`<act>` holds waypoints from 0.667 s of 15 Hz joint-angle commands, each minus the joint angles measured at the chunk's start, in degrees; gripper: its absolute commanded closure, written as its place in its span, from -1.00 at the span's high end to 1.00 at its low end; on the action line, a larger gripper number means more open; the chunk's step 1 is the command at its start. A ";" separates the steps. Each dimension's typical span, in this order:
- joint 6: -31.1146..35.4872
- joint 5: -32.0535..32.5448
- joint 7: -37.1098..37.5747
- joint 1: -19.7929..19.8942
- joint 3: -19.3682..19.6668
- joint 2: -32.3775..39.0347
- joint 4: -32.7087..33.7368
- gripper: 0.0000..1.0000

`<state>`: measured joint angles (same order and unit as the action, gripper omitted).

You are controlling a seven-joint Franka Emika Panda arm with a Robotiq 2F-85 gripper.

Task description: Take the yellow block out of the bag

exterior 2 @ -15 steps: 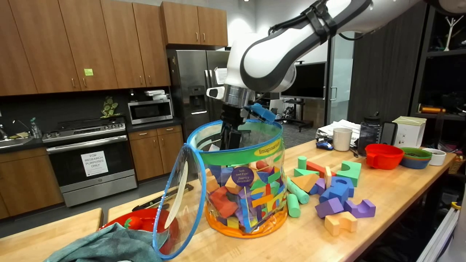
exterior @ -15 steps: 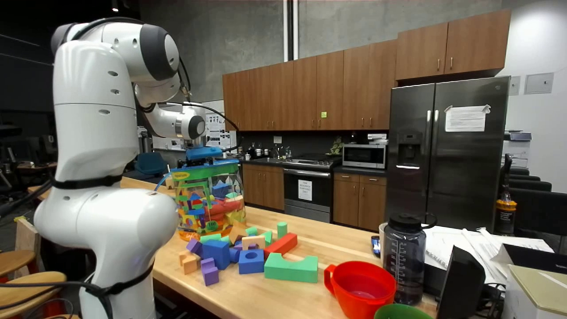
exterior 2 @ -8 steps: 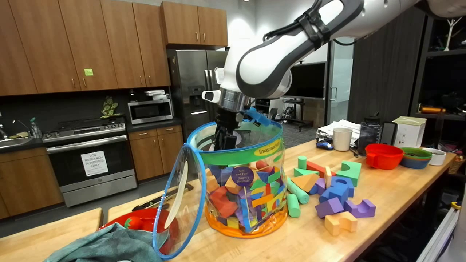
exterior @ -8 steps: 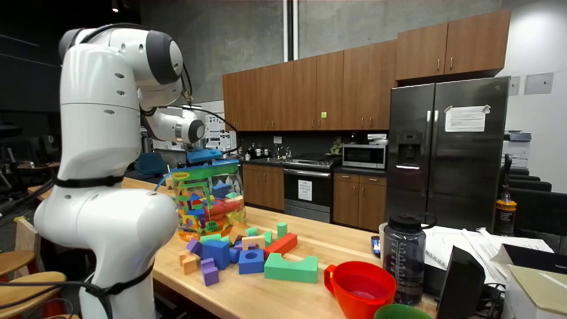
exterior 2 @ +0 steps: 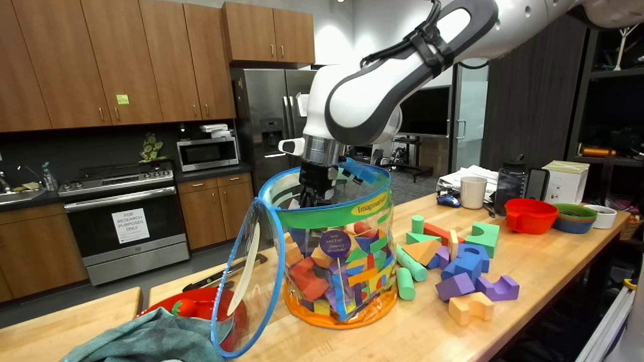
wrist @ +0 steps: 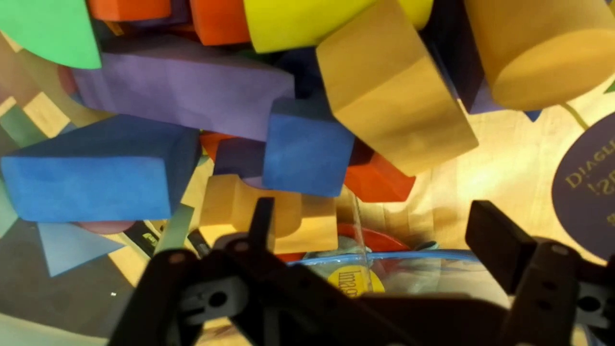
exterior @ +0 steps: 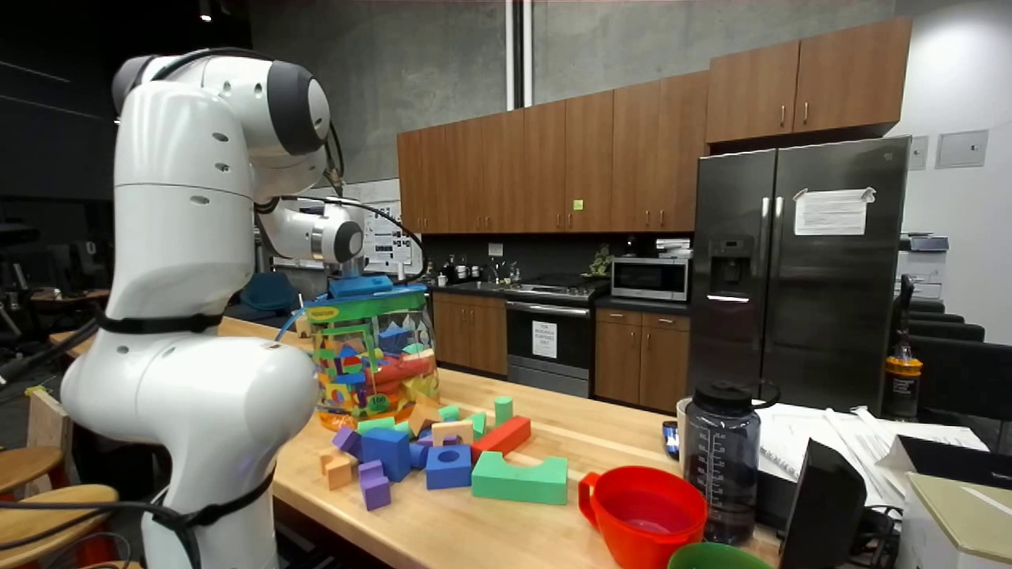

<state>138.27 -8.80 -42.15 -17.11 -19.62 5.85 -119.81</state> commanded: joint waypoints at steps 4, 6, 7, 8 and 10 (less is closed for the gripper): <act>-12.70 0.36 -1.43 0.84 0.30 -1.49 1.00 1.00; -15.60 0.25 -1.27 0.83 0.36 -1.71 1.15 1.00; -16.66 0.26 -1.26 0.81 0.43 -1.75 1.26 1.00; -17.48 0.26 -1.17 0.78 0.47 -1.79 1.33 1.00; -18.49 0.24 -1.07 0.78 0.56 -1.69 1.49 1.00</act>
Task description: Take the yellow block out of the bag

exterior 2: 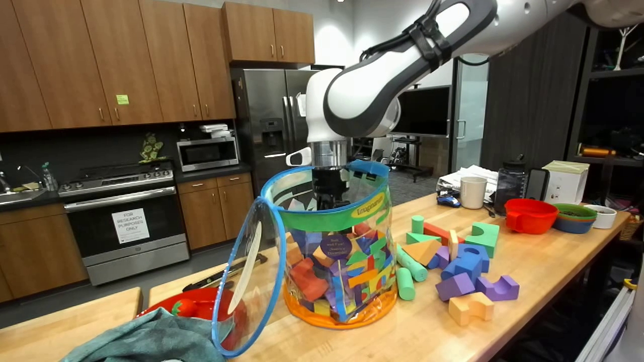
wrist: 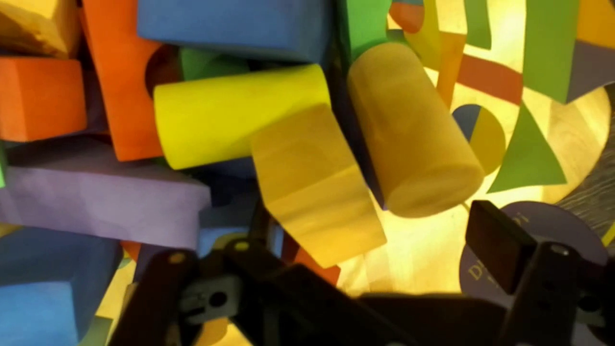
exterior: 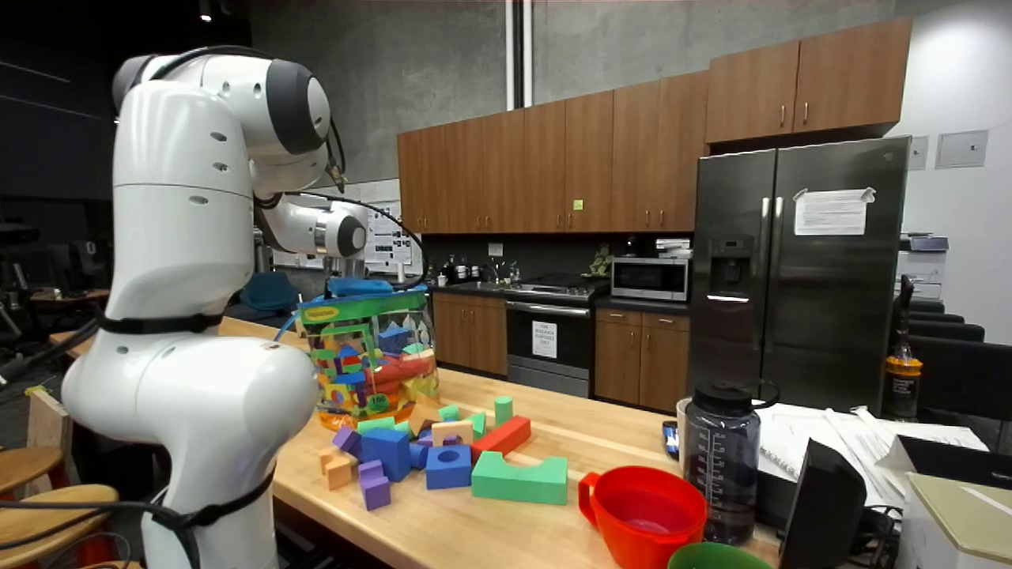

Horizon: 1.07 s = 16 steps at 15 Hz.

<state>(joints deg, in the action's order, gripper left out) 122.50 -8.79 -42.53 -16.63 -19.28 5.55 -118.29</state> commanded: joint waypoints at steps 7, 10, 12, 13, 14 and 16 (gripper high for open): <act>5.00 -1.46 4.52 -0.74 -0.45 -1.40 -3.21 1.00; 8.22 -1.17 6.95 -1.06 -0.97 -1.33 -4.50 1.00; 8.41 -0.75 7.24 -0.99 -1.12 -1.39 -4.65 1.00; 7.50 -0.46 6.96 -0.85 -1.08 -1.48 -4.37 1.00; 6.74 -0.27 6.70 -0.75 -1.00 -1.53 -4.12 1.00; 5.21 0.06 6.23 -0.48 -0.79 -1.69 -3.69 1.00</act>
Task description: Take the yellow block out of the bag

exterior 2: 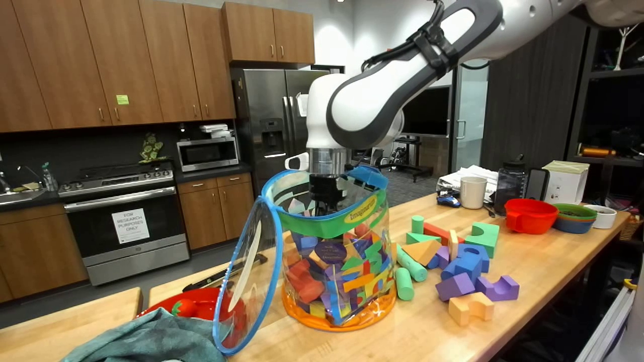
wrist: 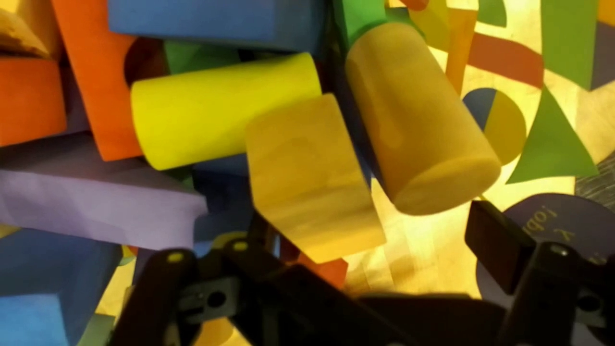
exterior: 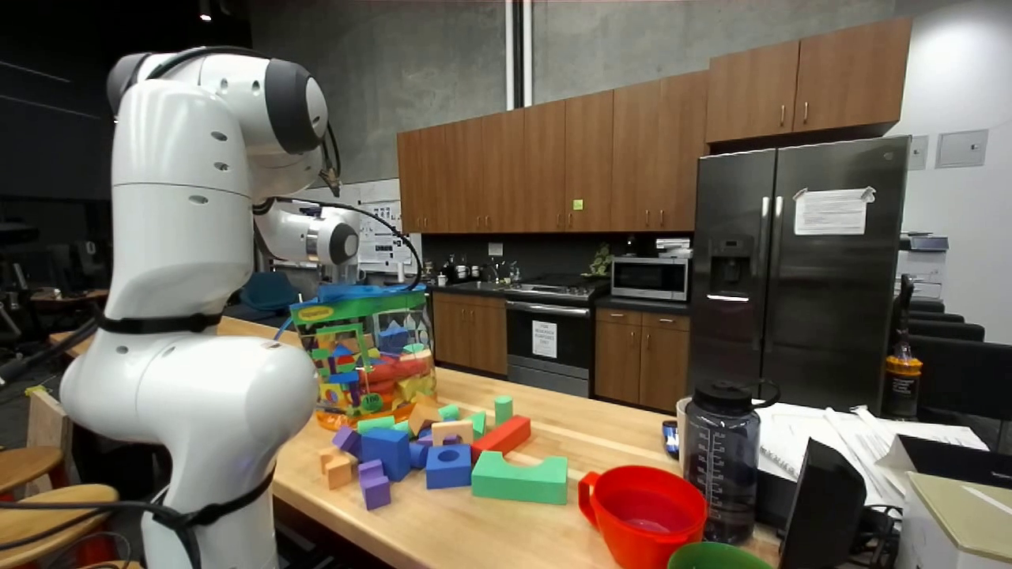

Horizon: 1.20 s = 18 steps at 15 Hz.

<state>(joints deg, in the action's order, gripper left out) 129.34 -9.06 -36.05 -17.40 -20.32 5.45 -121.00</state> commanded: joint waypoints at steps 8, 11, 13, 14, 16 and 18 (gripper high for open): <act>-6.29 0.26 -0.38 0.96 1.16 -2.68 -0.81 0.02; -6.04 0.51 -0.29 1.12 1.46 -3.02 -0.78 -0.21; -5.94 0.66 -0.22 1.22 1.82 -3.37 -0.55 -0.57; -6.22 0.43 -0.29 1.39 2.06 -3.60 -0.06 -0.70; -6.61 0.53 -0.29 1.78 2.68 -4.16 1.25 -0.70; -6.81 1.16 -0.68 2.32 3.42 -4.81 2.82 -0.70</act>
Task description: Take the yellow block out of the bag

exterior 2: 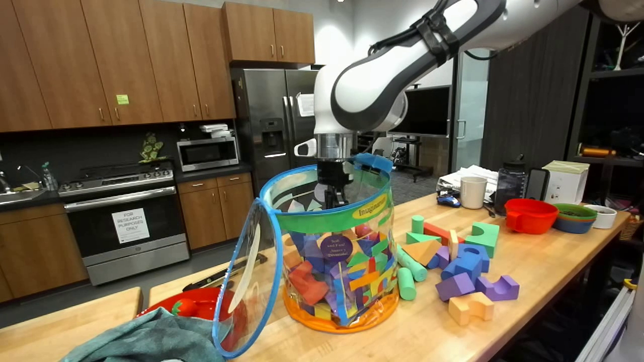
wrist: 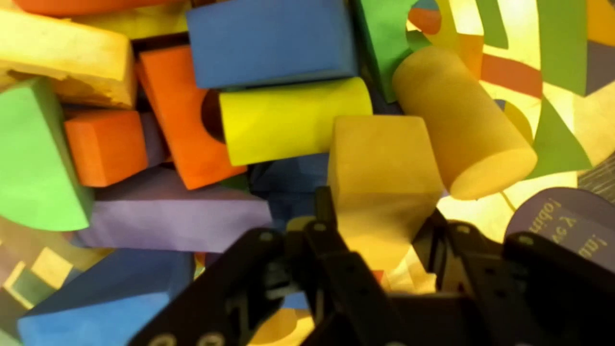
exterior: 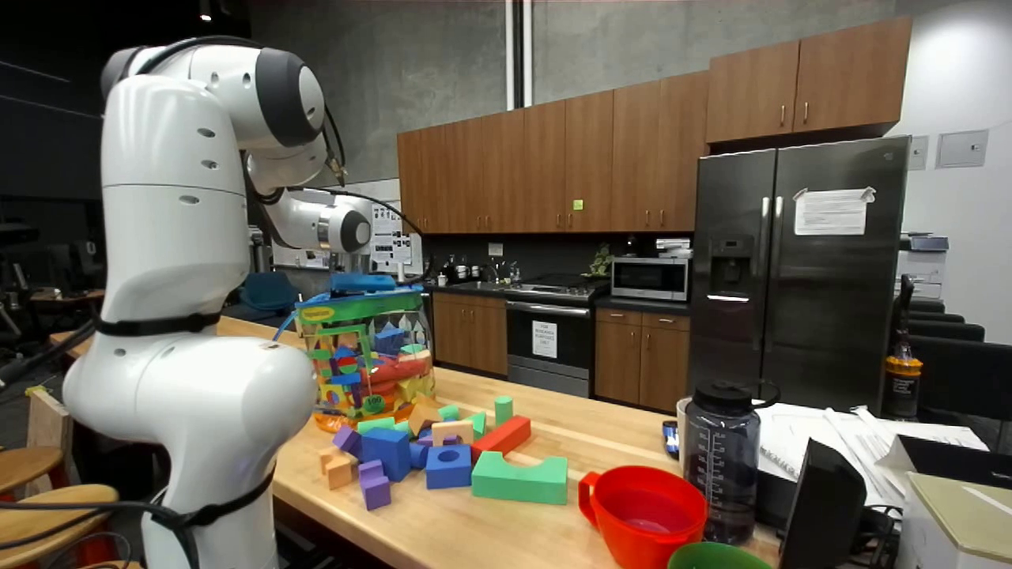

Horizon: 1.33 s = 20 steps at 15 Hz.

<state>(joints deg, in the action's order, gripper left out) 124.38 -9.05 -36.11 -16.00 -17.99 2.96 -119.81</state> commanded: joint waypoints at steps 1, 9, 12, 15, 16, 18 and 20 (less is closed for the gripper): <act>-2.31 1.48 -0.70 1.16 1.47 -2.50 2.71 -0.70; -18.81 2.84 0.21 2.99 4.24 -2.07 16.08 -0.70; -28.44 2.04 0.77 3.47 4.89 -1.37 21.57 -0.70; -33.39 3.50 1.12 3.84 5.33 -0.84 25.97 -0.70; -34.21 4.03 1.18 4.04 5.51 -0.85 26.98 -0.70; -33.65 5.83 1.53 4.38 5.86 -1.60 27.41 -0.70; -31.22 7.32 2.43 4.81 6.36 -2.85 26.22 -0.70</act>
<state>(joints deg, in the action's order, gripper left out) 91.94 -3.93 -35.20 -11.73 -12.33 1.24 -93.57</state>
